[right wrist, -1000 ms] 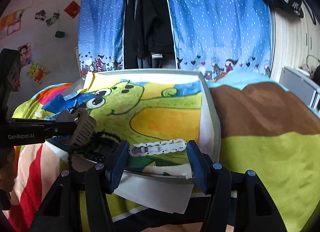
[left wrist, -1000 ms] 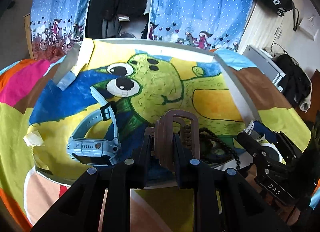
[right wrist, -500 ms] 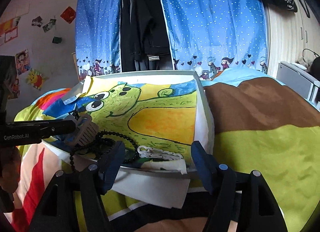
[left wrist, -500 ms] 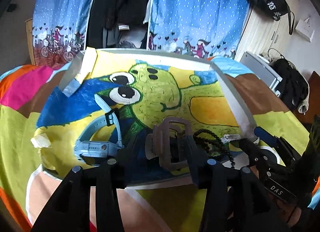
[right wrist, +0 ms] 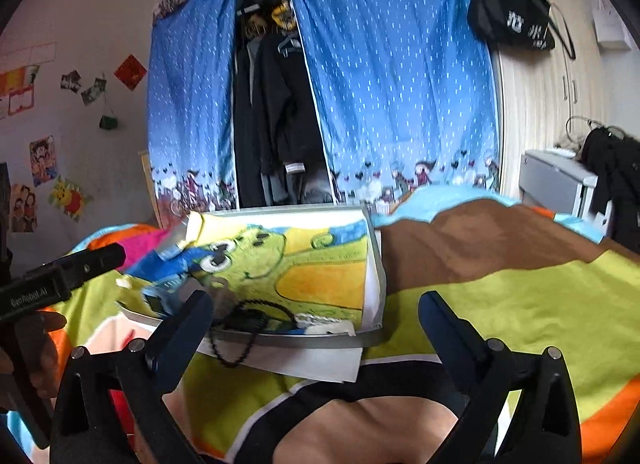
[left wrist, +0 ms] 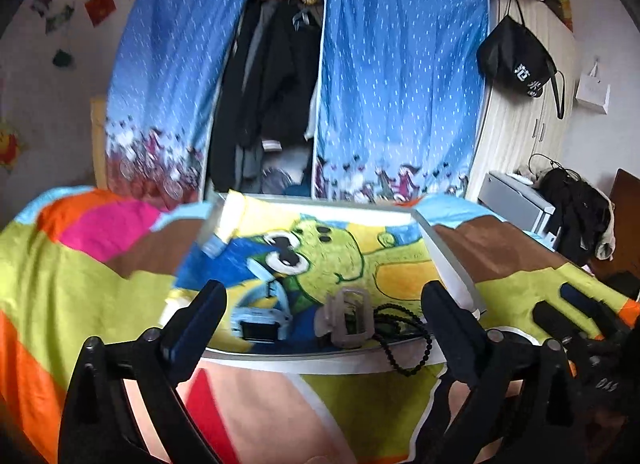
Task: Organize jewelry
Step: 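Withdraw both tools from the tray back toward the remaining jewelry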
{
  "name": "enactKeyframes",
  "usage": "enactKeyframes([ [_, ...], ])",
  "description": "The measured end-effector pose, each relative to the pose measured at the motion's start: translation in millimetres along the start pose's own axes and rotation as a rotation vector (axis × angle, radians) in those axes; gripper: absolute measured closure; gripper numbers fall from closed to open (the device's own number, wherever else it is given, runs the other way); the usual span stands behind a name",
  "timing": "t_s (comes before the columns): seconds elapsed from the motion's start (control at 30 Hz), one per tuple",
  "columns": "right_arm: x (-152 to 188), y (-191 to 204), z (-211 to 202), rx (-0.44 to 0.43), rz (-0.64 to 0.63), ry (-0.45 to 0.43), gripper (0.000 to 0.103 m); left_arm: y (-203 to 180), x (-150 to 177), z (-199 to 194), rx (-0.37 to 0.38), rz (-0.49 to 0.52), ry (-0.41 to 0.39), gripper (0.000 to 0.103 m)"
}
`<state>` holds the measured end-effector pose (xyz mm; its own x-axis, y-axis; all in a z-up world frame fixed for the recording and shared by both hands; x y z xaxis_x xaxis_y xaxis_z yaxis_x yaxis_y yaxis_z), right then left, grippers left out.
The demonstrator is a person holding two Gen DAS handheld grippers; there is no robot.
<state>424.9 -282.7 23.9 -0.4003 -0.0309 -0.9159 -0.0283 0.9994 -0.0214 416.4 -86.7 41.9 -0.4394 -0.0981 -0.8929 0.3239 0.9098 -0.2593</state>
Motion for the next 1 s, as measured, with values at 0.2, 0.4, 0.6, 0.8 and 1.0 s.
enactKeyframes([
  [0.2,-12,17,-54,-0.019,-0.003,-0.052,0.000,-6,0,-49,-0.008,0.030,-0.033,0.007],
  [0.4,-8,32,-104,-0.019,-0.017,-0.075,0.000,-8,9,-108,-0.009,0.053,-0.063,0.007],
  [0.6,7,46,-147,-0.015,-0.031,-0.080,0.000,-7,26,-155,-0.005,0.051,-0.070,0.006],
  [0.8,33,60,-184,-0.008,-0.055,-0.097,0.000,-4,51,-193,-0.010,0.033,-0.063,0.006],
  [1.0,69,69,-198,-0.006,-0.078,-0.066,0.000,4,84,-215,-0.027,0.030,-0.017,0.006],
])
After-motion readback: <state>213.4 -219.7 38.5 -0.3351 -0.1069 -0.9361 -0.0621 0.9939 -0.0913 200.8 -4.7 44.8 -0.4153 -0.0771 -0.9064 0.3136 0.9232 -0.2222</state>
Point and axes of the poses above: each gripper's, at about its wrist camera, not at the fingertips, and z roughly the way its jaws point, y to its left, x to its underside, the point moved 9 cm from there along z, roughly the way its jaws point, and after that the axes turned 15 degrees about x, right-handed, at the moved point
